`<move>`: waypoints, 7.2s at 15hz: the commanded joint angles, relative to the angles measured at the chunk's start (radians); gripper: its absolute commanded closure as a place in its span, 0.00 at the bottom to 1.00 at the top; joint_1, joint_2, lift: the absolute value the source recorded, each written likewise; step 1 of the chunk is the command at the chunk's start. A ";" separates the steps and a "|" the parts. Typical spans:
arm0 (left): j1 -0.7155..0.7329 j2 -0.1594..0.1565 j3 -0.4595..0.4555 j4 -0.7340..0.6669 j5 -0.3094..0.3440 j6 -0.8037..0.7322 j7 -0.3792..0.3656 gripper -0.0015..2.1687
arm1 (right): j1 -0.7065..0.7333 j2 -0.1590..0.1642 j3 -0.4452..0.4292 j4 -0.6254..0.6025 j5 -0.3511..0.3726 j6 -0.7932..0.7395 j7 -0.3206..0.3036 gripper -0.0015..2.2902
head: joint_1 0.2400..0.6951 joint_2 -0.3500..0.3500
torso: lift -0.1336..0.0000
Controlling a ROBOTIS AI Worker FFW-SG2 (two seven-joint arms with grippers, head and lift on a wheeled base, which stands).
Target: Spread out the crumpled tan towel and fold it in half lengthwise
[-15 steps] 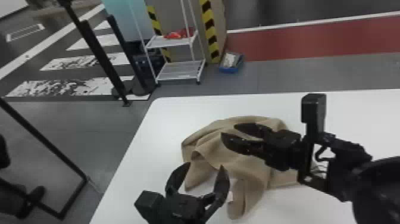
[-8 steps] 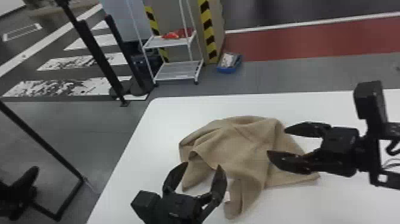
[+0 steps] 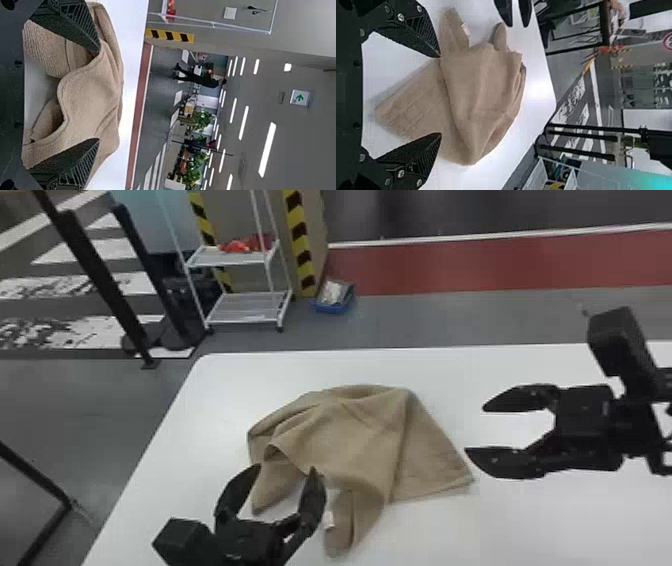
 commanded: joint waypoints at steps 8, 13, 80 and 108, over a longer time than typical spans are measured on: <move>0.003 0.000 0.006 -0.004 0.002 -0.003 -0.004 0.03 | -0.064 -0.036 0.186 0.096 0.301 -0.002 0.005 0.11 | 1.00 0.69 | 0.07; 0.000 0.002 0.006 -0.004 0.002 0.000 -0.004 0.03 | -0.060 -0.048 0.258 0.173 0.368 -0.032 0.005 0.13 | 1.00 0.70 | 0.07; 0.009 0.006 0.018 0.010 0.022 -0.034 -0.013 0.04 | 0.200 -0.080 0.000 0.052 0.502 -0.385 0.005 0.18 | 1.00 0.50 | 0.07; -0.011 0.008 0.026 0.022 -0.001 -0.024 -0.185 0.04 | 0.180 -0.071 -0.263 0.049 0.235 -0.376 0.005 0.58 | 1.00 0.43 | 0.07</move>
